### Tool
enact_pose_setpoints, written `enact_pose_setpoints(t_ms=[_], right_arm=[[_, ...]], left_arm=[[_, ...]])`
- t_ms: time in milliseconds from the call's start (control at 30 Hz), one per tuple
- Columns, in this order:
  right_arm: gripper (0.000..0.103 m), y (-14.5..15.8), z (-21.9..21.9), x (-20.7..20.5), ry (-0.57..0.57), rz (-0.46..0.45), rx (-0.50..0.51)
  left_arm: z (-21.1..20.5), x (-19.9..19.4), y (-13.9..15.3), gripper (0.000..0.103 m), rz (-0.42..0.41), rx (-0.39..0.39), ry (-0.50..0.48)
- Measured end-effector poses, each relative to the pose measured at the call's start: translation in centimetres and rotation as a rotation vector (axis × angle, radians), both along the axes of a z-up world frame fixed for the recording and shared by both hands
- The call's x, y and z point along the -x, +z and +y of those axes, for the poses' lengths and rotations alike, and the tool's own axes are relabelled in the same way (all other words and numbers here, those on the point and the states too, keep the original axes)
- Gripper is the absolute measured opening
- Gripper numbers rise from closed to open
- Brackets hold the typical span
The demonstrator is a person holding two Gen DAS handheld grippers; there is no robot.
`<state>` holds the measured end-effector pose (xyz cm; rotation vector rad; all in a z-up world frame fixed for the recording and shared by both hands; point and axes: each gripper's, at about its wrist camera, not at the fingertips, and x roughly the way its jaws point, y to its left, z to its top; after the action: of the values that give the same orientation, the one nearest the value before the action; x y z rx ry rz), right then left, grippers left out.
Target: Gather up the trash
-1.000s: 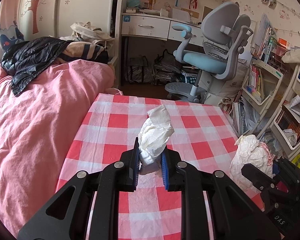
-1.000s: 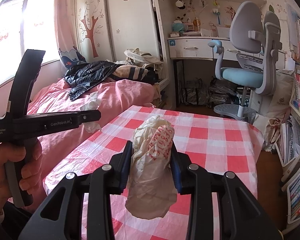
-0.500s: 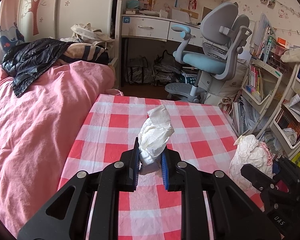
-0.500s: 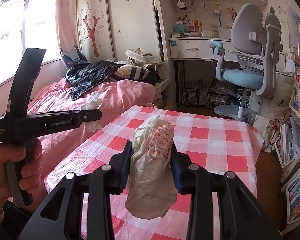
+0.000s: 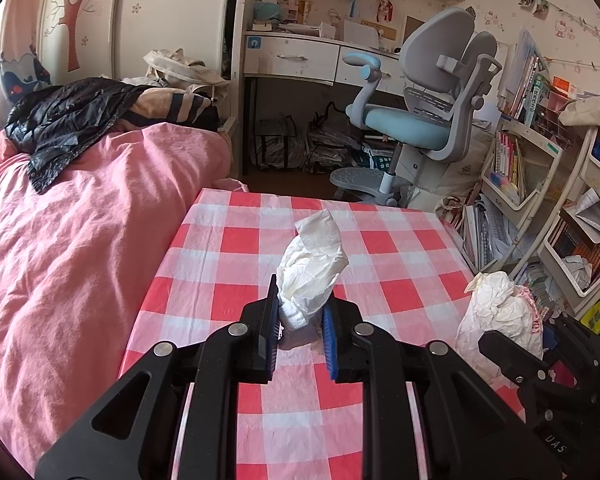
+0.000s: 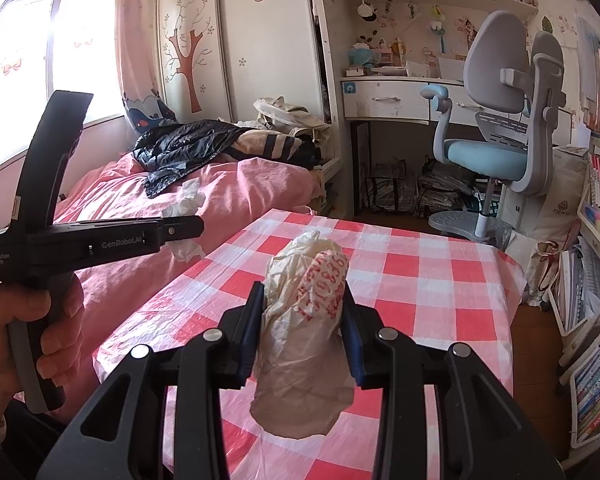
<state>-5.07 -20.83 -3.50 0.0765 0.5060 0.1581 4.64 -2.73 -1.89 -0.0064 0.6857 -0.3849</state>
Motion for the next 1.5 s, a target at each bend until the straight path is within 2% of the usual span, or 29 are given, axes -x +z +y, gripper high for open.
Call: enact_pose_setpoints(t_ms=[1500], right_arm=[[0.037, 0.3, 1.2, 0.9, 0.007, 0.003, 0.021]], left_arm=[[0.2, 0.5, 0.3, 0.016, 0.005, 0.001, 0.000]])
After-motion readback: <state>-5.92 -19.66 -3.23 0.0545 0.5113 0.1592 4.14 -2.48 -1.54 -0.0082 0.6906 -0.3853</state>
